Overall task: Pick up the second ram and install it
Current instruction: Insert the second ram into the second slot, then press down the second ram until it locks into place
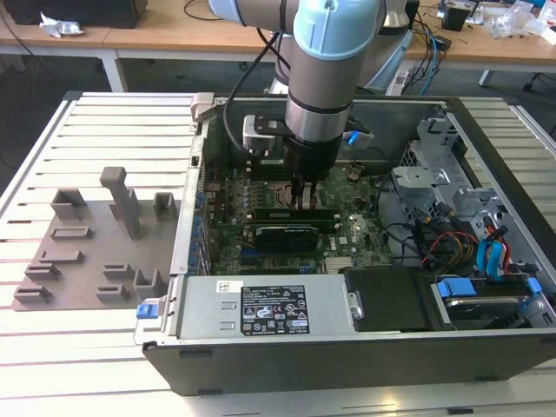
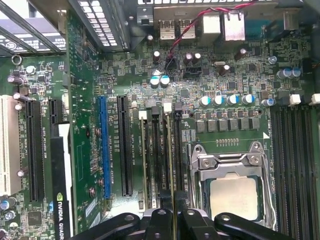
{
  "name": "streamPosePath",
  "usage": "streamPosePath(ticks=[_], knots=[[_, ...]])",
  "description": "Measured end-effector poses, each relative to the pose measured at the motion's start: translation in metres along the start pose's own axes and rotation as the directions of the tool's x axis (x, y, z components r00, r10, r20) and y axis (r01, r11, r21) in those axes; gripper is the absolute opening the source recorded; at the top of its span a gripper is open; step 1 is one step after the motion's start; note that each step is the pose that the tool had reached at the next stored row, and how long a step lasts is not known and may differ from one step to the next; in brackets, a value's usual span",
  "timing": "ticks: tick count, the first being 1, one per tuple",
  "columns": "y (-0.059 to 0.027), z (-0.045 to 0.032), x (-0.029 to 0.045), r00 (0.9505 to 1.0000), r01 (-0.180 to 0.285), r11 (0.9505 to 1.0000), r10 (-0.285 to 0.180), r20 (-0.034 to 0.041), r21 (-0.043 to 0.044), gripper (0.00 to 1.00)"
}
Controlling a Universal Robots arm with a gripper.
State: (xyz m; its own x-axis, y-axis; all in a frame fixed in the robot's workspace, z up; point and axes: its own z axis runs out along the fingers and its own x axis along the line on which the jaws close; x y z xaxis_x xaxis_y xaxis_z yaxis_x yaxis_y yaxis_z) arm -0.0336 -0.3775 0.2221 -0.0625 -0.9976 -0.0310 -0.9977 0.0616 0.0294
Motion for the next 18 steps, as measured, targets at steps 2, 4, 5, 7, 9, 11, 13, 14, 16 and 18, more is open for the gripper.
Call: streamPosePath(ticks=[2, 4, 5, 7, 9, 11, 13, 14, 16, 18], knots=[[0.0000, 0.0001, 0.0000, 1.0000, 0.000, 1.0000, 0.000, 0.0009, 0.0000, 0.13], [-0.0001, 0.0003, -0.0001, 1.0000, 0.000, 1.0000, 0.000, 0.0017, 0.0006, 0.14], [-0.0001, 0.0003, -0.0001, 1.0000, 0.000, 1.0000, 0.000, 0.0017, 0.0002, 0.14], [0.0001, -0.0042, -0.0002, 1.0000, 0.000, 1.0000, 0.000, 0.0012, -0.0001, 0.21], [0.0009, -0.0257, -0.0031, 1.0000, 0.000, 1.0000, 0.000, 0.0014, 0.0000, 0.21], [0.0018, -0.0494, -0.0073, 1.0000, 0.000, 1.0000, 0.000, 0.0014, 0.0001, 0.10], [0.0018, -0.0496, -0.0073, 1.0000, 0.000, 1.0000, 0.000, 0.0015, 0.0002, 0.10], [0.0018, -0.0498, -0.0073, 1.0000, 0.000, 1.0000, 0.000, 0.0014, 0.0001, 0.10], [0.0018, -0.0499, -0.0073, 1.0000, 0.000, 1.0000, 0.000, 0.0014, 0.0001, 0.10], [0.0016, -0.0499, -0.0073, 1.0000, 0.000, 1.0000, 0.000, 0.0012, 0.0000, 0.10]])
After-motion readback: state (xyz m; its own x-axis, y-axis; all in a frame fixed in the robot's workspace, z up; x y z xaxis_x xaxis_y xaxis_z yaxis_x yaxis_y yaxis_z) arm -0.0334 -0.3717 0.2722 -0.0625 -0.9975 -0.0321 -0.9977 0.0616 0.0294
